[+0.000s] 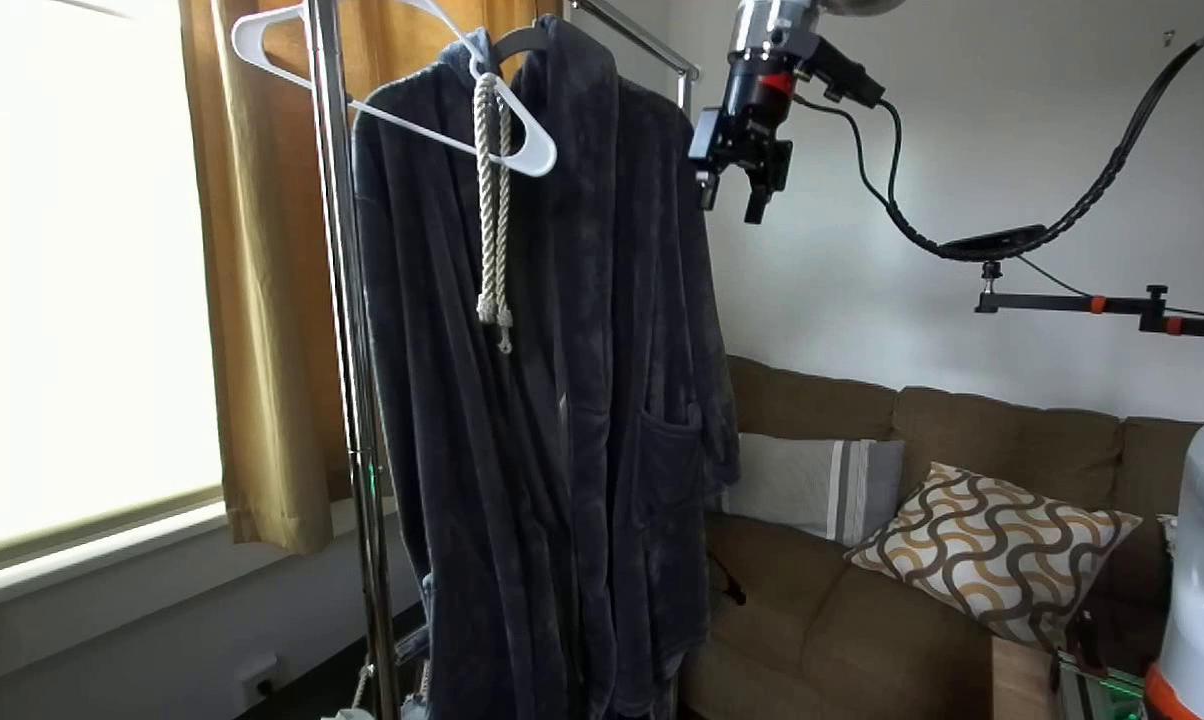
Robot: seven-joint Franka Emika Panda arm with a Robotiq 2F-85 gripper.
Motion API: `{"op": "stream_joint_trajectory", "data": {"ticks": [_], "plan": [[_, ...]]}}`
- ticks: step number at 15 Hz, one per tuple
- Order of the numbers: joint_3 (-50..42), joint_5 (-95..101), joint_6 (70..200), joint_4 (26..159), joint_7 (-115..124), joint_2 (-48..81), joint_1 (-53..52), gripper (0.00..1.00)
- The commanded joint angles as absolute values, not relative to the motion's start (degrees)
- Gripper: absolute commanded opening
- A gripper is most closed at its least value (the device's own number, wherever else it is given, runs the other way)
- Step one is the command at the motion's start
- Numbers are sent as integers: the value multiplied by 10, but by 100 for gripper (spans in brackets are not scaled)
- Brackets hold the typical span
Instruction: Move the hanger with the rob to the bottom rod
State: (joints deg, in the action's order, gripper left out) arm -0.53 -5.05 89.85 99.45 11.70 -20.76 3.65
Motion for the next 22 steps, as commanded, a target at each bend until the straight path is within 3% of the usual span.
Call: {"op": "stream_joint_trajectory", "data": {"ticks": [1, 6, 16, 20, 21, 22], "plan": [[2, -115, 884, 884, 212, -171, 32, 100], [5, -95, 897, 883, 189, -182, 31, 100], [70, -134, 1172, 766, 395, -74, 2, 100], [71, -122, 1224, 692, 427, 6, -13, 100], [69, -122, 1225, 678, 431, 21, -17, 97], [79, -126, 1229, 670, 429, 32, -9, 80]]}}
